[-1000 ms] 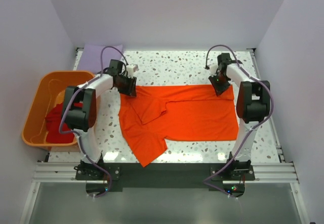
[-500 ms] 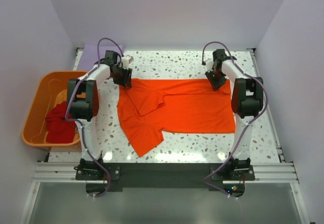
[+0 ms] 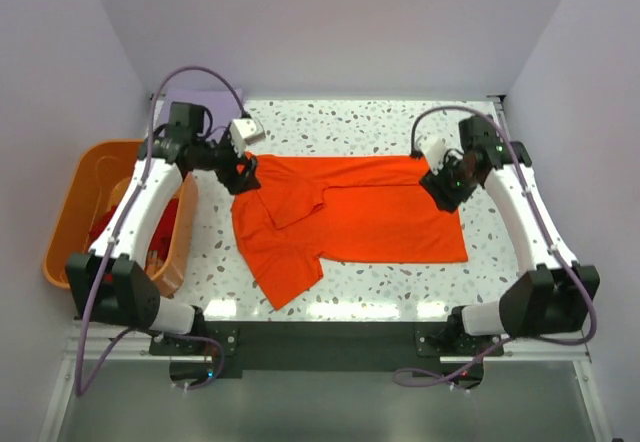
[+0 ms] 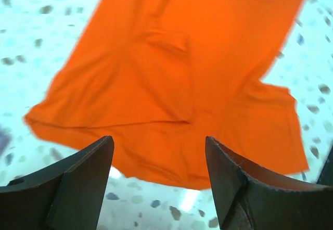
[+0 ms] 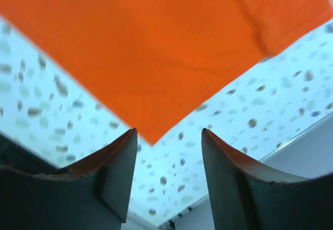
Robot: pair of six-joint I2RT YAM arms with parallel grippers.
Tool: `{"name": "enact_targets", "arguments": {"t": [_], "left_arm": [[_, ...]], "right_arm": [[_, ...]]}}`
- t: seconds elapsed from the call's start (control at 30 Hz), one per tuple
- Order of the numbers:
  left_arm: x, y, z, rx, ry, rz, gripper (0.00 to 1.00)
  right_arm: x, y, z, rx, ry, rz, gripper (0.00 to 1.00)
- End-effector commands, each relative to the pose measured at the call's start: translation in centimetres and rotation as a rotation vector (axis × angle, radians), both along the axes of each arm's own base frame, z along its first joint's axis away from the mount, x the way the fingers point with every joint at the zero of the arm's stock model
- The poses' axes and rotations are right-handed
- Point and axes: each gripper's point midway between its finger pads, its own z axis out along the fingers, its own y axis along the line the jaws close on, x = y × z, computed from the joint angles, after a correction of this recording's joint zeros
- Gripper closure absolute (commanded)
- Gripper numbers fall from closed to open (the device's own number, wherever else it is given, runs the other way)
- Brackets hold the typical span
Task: Fold and stack the t-shirts
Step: Fold the tshirt
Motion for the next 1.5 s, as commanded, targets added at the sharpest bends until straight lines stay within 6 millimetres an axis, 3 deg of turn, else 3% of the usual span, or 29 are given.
{"name": "enact_targets", "arguments": {"t": [0.0,0.03,0.07,0.13,0.3,0.5,0.67,0.97,1.03,1.27,1.47], "left_arm": [[-8.2,-2.1,-4.7,0.059,0.133,-0.240,0.24],[-9.4,-2.4,-5.2,0.068,0.136,-0.267,0.25],[-10.7,-3.5,-5.5,0.079,0.129,-0.317,0.25],[-13.0,-3.9,-6.3,0.089,0.129,-0.341,0.26],[-15.6,-4.2,-7.8,0.125,0.109,-0.382,0.26],[-15.9,-3.6,-8.8,0.152,0.119,-0.357,0.27],[-16.2,-3.2,-9.3,0.167,0.115,-0.357,0.27],[-16.7,-3.2,-10.8,0.206,0.115,-0.339,0.28],[-17.3,-2.7,-12.4,0.259,0.131,-0.334,0.29],[-18.2,-3.6,-16.0,0.375,0.092,-0.344,0.31],[-19.8,-4.9,-17.6,0.431,0.085,-0.387,0.32]], "right_arm": [[-7.4,-1.8,-4.6,-0.111,0.218,0.193,0.46],[-9.2,-2.4,-5.8,-0.138,0.226,0.205,0.48],[-9.8,-3.0,-6.5,-0.167,0.229,0.212,0.49],[-11.5,-4.1,-8.5,-0.226,0.254,0.252,0.54],[-12.7,-5.8,-11.4,-0.323,0.250,0.303,0.59],[-11.2,-5.8,-13.9,-0.324,0.238,0.280,0.62],[-9.6,-6.0,-14.8,-0.352,0.191,0.278,0.62],[-11.0,-6.7,-17.8,-0.384,0.253,0.322,0.64],[-11.0,-6.6,-18.1,-0.382,0.252,0.322,0.65],[-10.2,-6.5,-18.2,-0.377,0.247,0.299,0.99],[-9.3,-6.3,-17.7,-0.364,0.243,0.266,1.00]]}}
